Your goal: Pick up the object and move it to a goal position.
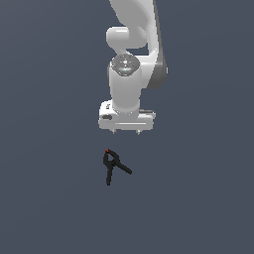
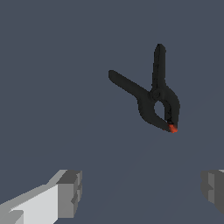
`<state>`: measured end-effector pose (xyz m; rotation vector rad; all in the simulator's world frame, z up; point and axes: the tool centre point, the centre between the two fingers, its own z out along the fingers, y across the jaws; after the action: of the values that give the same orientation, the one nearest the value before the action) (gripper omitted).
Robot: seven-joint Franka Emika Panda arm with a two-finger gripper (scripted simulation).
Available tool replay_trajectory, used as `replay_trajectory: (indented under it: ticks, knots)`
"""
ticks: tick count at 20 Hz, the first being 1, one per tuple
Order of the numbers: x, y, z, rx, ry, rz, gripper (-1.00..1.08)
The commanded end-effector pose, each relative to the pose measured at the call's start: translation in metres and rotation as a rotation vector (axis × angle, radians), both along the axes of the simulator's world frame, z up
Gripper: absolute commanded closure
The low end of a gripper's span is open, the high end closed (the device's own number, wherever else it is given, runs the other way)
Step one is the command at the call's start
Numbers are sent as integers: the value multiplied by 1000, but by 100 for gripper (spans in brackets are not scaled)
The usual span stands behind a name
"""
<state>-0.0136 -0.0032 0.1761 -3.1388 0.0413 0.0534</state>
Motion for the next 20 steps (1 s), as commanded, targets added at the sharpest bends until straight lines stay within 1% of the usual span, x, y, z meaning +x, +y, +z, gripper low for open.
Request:
replay_trajectory:
  ticks: [1, 4, 9, 15, 20]
  knots:
    - [0, 0, 0, 0, 0, 0, -92]
    - [-1, 7, 2, 1, 2, 14, -92]
    - [-5, 30, 9, 5, 9, 62, -92]
    - [-4, 29, 8, 5, 8, 66, -92]
    - [3, 23, 1, 5, 5, 96, -92]
